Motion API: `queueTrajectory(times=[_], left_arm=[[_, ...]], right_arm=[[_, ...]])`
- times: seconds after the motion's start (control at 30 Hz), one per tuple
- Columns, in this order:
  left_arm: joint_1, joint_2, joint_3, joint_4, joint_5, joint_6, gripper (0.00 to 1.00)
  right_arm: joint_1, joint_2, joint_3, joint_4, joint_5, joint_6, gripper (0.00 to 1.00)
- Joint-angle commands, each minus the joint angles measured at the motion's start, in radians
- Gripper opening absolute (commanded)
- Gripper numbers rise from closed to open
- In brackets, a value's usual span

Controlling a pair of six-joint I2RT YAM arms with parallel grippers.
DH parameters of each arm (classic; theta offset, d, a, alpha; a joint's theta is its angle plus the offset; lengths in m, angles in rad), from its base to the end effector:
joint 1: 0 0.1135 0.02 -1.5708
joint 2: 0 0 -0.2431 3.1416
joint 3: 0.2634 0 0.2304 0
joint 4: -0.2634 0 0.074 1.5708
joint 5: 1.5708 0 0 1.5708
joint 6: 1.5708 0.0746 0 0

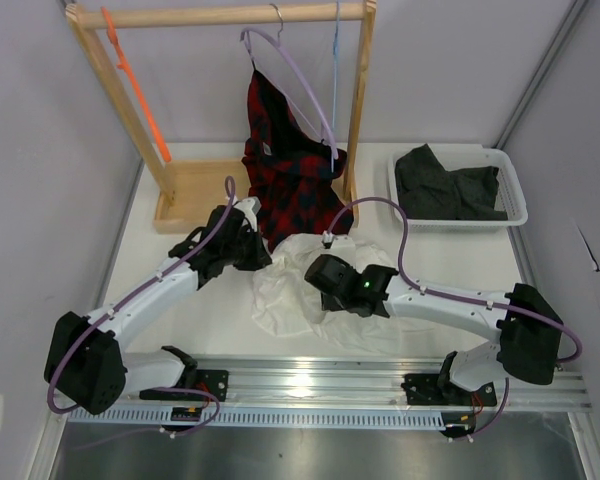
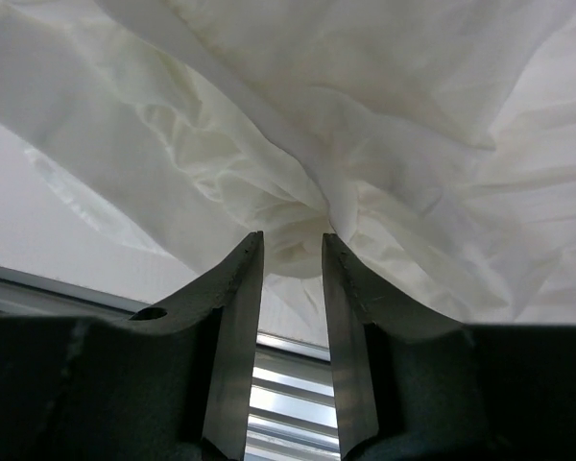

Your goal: Place the skirt on the hanger

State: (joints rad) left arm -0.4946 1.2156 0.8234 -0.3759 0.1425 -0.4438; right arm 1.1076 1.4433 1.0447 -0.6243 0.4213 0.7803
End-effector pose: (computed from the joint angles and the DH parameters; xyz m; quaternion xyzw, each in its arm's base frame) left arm 0.2329 -0.1376 0.2091 0.0511 0.9172 -0.2347 0.3179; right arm 0.1575 0.2471 0.2023 -0.0976 0.9381 0.0962 0.3182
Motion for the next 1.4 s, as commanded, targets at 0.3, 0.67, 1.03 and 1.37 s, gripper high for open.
queueTrajectory(times=[0.3,0.67,1.03,1.37], left_arm=[[-0.007,-0.002,-0.001,0.02,-0.012,-0.006,0.0],[-0.007,-0.008,-0.01,0.014,-0.02,-0.009,0.0],[-0.007,-0.002,-0.018,0.015,-0.017,-0.007,0.0],[-0.007,-0.001,-0.017,0.025,-0.014,-0.009,0.0]], right_arm=[[0.009,-0.011,-0.061,-0.037,0.048,0.073,0.4],[0.009,-0.072,-0.074,-0.057,0.047,0.071,0.45],[0.003,-0.135,-0.08,-0.075,0.06,0.083,0.43],[-0.017,-0.037,-0.106,-0.014,0.01,0.065,0.41]])
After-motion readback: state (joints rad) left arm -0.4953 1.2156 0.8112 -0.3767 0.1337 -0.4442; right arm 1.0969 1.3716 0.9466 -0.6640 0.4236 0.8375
